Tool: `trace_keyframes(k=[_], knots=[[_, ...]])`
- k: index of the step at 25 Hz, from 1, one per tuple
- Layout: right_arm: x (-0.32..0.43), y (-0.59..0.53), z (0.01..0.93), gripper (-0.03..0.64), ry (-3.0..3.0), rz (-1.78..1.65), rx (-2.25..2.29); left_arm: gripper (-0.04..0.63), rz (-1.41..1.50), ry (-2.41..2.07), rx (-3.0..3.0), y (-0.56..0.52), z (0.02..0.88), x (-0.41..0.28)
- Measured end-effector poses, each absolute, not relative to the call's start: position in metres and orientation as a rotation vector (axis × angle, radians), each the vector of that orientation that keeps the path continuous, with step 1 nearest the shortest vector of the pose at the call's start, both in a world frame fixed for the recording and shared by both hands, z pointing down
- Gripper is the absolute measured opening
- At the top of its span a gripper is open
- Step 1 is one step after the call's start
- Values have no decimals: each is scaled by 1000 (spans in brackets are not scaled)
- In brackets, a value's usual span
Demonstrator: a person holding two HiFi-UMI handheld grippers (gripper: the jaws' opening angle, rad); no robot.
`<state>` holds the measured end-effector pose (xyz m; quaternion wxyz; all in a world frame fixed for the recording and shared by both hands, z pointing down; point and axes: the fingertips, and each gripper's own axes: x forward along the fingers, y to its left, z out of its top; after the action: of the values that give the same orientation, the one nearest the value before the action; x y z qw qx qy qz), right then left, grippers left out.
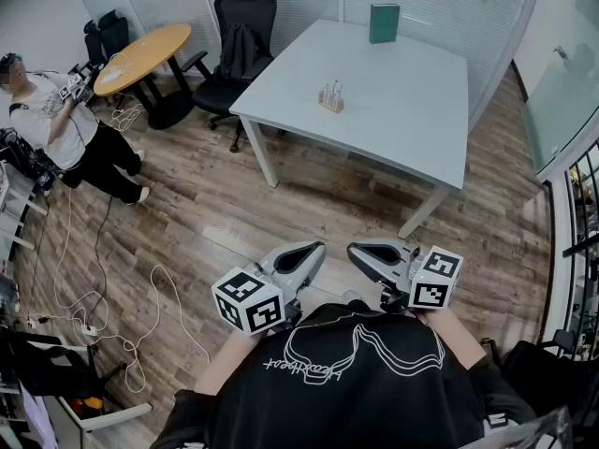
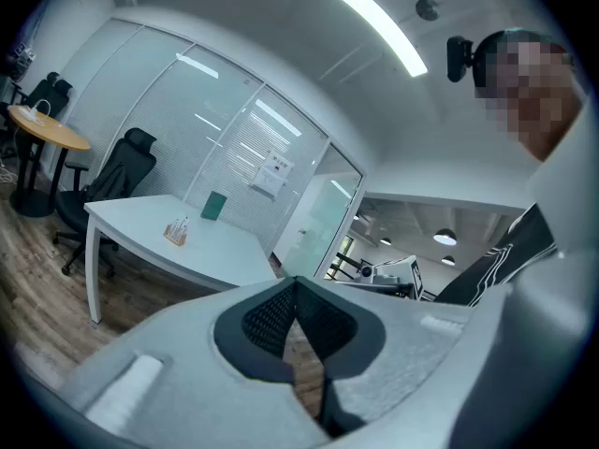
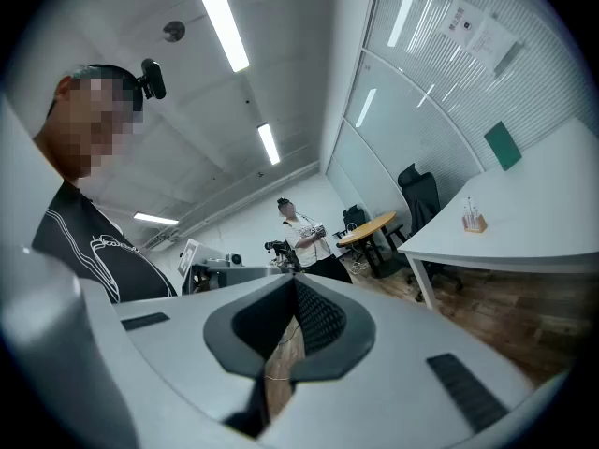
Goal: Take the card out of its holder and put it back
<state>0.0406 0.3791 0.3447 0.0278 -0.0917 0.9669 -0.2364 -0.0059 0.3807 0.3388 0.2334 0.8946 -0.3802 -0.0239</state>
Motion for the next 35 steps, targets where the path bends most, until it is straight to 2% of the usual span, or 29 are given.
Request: trace_keyframes(k=[25,35], knots=[[12,410,335,8,2997,-627,-329,12,-25,-1136,2502,417,342,-38],[19,356,336,8,2947,-708,-294,12,-90,-1112,2471,371,337,-31]])
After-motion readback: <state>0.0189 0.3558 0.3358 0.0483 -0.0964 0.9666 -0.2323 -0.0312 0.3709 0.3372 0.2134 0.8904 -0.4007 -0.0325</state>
